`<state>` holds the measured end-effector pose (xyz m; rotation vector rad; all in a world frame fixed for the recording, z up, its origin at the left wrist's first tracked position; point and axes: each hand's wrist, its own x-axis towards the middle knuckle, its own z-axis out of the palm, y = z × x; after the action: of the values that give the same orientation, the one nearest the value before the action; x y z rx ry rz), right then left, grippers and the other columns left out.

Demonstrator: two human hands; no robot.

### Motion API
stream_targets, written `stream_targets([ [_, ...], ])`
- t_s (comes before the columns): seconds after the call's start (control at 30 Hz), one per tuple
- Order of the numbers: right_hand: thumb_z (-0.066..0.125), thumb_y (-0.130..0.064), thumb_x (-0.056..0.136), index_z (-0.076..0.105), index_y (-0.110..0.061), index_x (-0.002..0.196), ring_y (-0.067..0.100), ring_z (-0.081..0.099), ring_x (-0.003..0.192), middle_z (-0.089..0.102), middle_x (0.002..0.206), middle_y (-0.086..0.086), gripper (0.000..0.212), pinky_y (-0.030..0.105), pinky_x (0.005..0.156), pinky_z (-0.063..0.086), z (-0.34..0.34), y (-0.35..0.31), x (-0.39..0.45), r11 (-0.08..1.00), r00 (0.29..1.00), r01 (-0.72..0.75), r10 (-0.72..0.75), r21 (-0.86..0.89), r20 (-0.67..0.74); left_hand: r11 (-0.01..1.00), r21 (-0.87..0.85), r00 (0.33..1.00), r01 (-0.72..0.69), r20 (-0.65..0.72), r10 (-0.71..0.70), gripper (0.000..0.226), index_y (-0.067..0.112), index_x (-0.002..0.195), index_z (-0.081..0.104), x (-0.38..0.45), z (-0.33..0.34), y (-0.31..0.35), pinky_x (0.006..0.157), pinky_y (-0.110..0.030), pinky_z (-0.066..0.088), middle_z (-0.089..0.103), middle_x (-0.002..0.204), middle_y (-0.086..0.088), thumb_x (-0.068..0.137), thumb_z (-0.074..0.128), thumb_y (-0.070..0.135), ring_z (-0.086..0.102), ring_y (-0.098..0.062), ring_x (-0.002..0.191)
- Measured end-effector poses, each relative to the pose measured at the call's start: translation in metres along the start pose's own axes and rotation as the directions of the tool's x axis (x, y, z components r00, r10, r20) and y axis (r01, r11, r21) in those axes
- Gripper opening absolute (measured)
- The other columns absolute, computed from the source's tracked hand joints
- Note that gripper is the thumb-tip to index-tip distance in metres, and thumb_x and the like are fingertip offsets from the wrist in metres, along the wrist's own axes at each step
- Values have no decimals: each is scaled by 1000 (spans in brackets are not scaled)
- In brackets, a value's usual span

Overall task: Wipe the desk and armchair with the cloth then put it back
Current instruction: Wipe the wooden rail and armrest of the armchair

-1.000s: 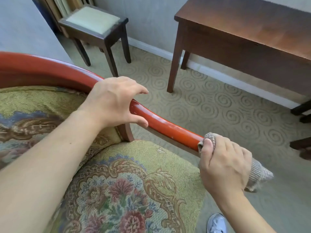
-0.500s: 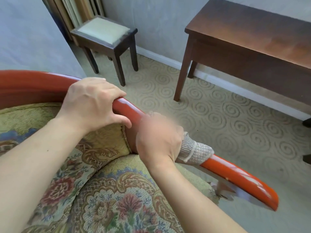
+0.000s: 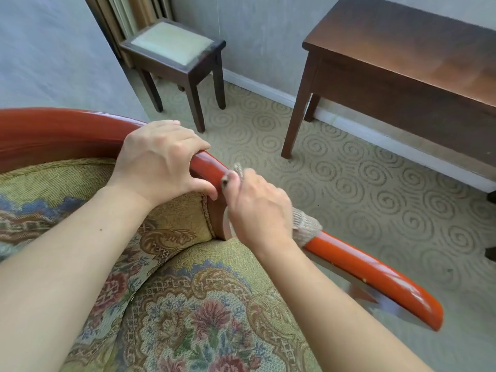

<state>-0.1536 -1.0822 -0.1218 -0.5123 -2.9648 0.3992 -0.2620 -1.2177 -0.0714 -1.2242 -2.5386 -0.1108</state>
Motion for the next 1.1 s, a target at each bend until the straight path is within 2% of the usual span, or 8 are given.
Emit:
stream_targets([
  [0.2, 36, -43, 100, 53, -20, 82, 30, 61, 61, 64, 69, 5, 34, 38, 61, 35, -15, 73, -72, 978, 992, -97, 81, -184, -92, 1000, 11, 999, -1, 47, 0, 81, 9, 106, 75, -1, -4, 6, 109, -44, 42, 75, 106, -11, 52, 84, 69, 69, -29, 107],
  [0.33, 36, -41, 99, 50, -18, 79, 32, 58, 60, 58, 65, 5, 34, 40, 61, 30, -28, 113, -107, 951, 970, -194, 150, -241, -189, 1000, -30, 999, 6, 41, -4, 78, 10, 108, 76, -1, -5, 10, 111, -42, 39, 75, 108, -9, 52, 85, 64, 68, -28, 108],
  [0.47, 31, -38, 98, 52, -20, 74, 32, 64, 67, 66, 69, 7, 37, 41, 68, 36, -24, 86, -87, 914, 933, -347, 315, -209, -172, 995, -102, 997, -13, 79, 21, 72, 15, 114, 74, -2, -3, 18, 113, -36, 33, 73, 114, -4, 59, 82, 62, 65, -24, 115],
  [0.7, 16, -39, 99, 57, -21, 88, 29, 67, 84, 71, 91, 4, 46, 36, 68, 27, 0, 28, -20, 981, 980, -195, 195, -7, -27, 967, -220, 986, -128, 79, 148, 46, 12, 114, 73, -13, 27, 69, 115, -43, 34, 72, 114, -9, 72, 82, 25, 63, -29, 118],
  [0.8, 17, -42, 101, 60, -19, 99, 28, 67, 85, 70, 93, 3, 49, 36, 66, 28, -4, 49, -35, 995, 996, -93, 93, -40, 1, 980, -163, 990, -111, 72, 124, 58, 11, 120, 71, -20, 32, 75, 118, -49, 30, 69, 123, -10, 68, 87, 29, 56, -34, 128],
  [0.9, 24, -46, 103, 57, -20, 93, 29, 65, 78, 70, 87, 3, 43, 37, 65, 28, -20, 82, -65, 992, 994, -111, 111, -62, -7, 981, -140, 984, -136, 93, 149, 64, 11, 123, 70, -21, 35, 96, 117, -52, 30, 68, 125, -12, 65, 90, 32, 55, -37, 128],
  [1.03, 7, -43, 103, 54, -28, 106, 23, 60, 84, 62, 95, -4, 48, 36, 67, 24, -40, 132, -109, 974, 986, -140, 154, -181, 68, 955, -176, 962, -240, 90, 259, 71, 10, 125, 69, -25, 43, 139, 109, -55, 43, 69, 125, -11, 63, 93, 34, 61, -40, 121],
  [1.1, 18, -36, 102, 58, -23, 98, 27, 59, 74, 60, 84, -3, 43, 39, 62, 30, -49, 154, -132, 973, 980, -191, 196, -132, 29, 928, -232, 949, -290, 52, 310, 72, 9, 122, 70, -25, 45, 159, 100, -57, 49, 71, 121, -12, 59, 95, 32, 66, -39, 113],
])
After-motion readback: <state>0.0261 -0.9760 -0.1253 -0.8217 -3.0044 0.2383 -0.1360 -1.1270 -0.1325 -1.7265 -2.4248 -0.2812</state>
